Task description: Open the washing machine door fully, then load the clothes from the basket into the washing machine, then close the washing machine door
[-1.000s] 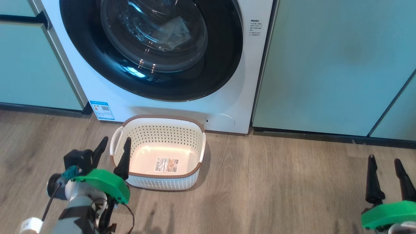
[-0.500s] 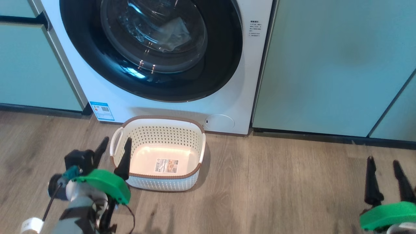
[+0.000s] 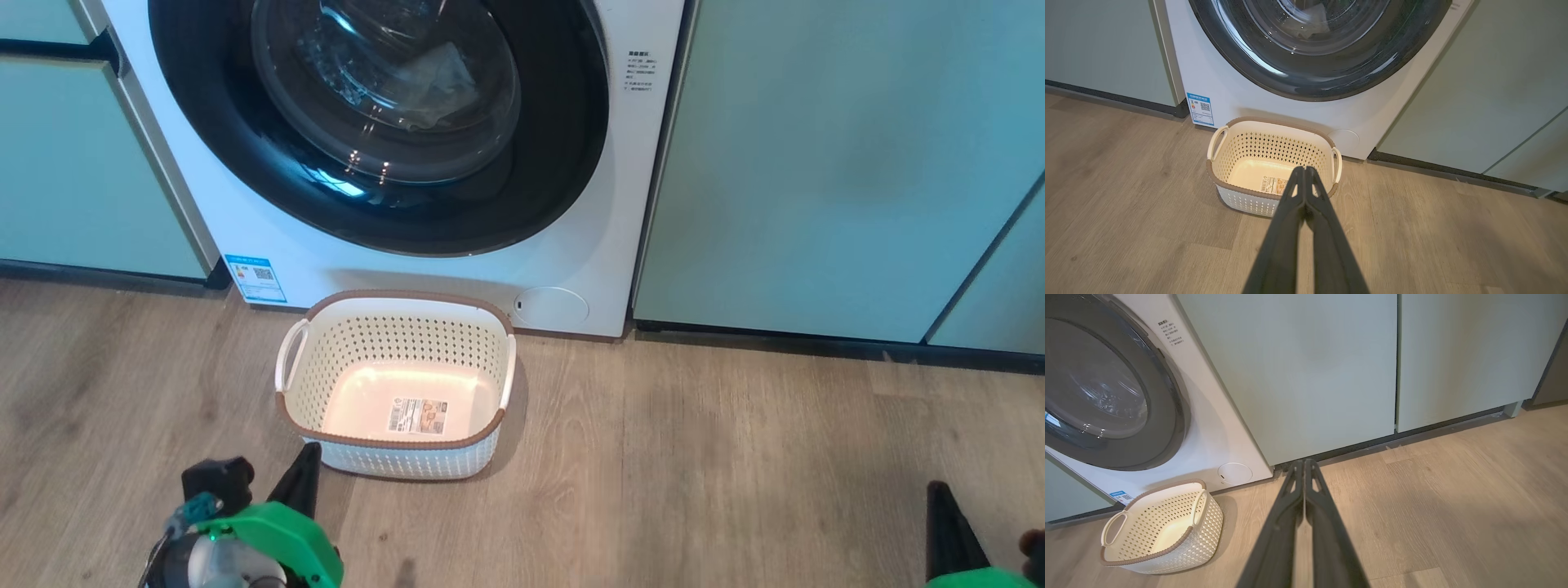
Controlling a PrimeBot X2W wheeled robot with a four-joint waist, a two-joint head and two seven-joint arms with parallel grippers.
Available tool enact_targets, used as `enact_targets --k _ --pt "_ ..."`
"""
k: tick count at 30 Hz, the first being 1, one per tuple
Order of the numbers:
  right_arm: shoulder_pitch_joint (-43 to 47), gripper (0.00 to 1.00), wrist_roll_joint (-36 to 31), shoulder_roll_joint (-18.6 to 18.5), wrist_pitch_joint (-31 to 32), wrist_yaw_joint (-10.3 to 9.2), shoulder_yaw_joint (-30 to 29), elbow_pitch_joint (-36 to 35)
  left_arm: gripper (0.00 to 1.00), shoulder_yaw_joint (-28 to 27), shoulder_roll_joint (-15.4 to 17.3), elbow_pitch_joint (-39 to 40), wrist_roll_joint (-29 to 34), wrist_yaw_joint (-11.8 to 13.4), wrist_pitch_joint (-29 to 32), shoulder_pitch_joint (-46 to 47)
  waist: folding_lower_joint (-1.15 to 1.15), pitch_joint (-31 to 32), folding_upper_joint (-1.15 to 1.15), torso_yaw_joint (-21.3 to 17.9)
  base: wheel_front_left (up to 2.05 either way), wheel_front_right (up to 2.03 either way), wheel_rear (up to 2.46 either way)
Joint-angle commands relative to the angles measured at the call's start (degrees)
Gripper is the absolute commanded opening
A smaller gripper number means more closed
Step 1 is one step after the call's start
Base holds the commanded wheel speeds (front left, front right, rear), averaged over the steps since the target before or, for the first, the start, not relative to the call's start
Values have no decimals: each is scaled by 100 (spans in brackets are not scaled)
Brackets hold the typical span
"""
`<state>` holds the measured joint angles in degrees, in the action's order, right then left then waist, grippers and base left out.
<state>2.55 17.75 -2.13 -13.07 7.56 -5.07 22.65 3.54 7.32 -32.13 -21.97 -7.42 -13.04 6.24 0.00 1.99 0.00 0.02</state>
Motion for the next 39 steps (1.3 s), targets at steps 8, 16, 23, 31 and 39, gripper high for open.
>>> enact_targets --k 8,16,23,31,39 --pt "-325 0 553 -44 144 -1 -26 -250 0 -156 31 296 -518 -2 131 279 0 -14 0 0 0 0 0" --pt "-363 0 1064 -47 276 -2 -32 -298 0 -216 -5 410 -1000 -2 264 256 0 -29 0 0 0 0 0" --pt "-398 0 1510 -49 392 -2 -39 -338 0 -271 -35 508 -1421 -2 381 238 0 -43 0 0 0 0 0" --pt "-444 0 2081 -51 543 -2 -49 -389 0 -341 -75 633 -1960 -3 532 214 0 -59 0 0 0 0 0" --pt "-484 0 2590 -54 677 -3 -59 -434 0 -405 -110 745 -2440 -3 667 193 0 -74 0 -1 0 0 0"
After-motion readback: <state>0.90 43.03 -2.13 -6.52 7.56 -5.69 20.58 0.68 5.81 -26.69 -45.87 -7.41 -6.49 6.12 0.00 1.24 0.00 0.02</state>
